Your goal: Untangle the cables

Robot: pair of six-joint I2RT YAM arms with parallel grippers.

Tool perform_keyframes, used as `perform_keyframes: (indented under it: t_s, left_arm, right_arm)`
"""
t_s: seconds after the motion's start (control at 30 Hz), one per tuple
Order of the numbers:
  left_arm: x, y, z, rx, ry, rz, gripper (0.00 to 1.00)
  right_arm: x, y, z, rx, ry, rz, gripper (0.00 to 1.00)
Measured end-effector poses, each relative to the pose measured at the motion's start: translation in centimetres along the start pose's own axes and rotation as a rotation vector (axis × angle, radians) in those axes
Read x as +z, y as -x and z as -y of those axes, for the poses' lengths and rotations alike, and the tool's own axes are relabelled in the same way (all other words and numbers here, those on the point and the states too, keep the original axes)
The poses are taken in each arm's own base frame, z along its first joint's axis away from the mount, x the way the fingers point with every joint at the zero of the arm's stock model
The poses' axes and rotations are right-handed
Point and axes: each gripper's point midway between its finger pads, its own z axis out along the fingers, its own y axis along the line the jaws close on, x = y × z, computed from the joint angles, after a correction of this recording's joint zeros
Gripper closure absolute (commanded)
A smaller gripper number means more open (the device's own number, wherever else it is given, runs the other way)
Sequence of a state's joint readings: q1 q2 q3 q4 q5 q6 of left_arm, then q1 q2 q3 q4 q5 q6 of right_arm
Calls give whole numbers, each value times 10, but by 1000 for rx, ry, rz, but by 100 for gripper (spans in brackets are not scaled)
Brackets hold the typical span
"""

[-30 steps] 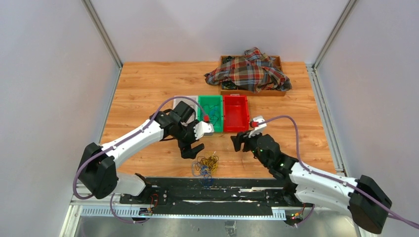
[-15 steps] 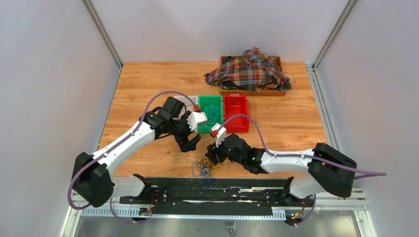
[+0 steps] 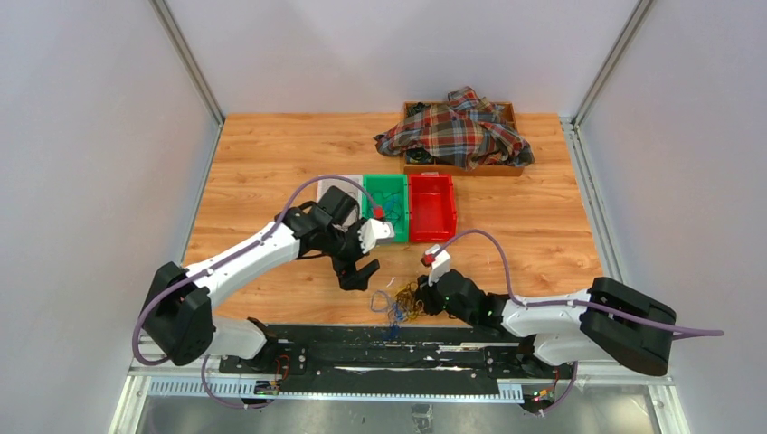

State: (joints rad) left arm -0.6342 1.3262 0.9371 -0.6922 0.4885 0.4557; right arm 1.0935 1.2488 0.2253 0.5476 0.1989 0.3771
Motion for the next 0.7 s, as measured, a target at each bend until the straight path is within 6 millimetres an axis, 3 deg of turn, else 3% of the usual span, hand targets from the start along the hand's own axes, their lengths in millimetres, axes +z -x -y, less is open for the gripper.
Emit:
perform_keyframes:
  t_s: [0.23, 0.53, 0.7]
  left_arm:
    - [27, -3, 29, 35, -102, -61, 11]
    - [60, -1, 27, 5, -127, -72, 19]
    - [73, 4, 21, -21, -117, -59, 30]
  right_arm:
    - [-4, 0, 12, 54, -64, 27, 78]
    - [-5, 1, 18, 91, -99, 43, 79]
    - [-6, 1, 20, 96, -110, 51, 79]
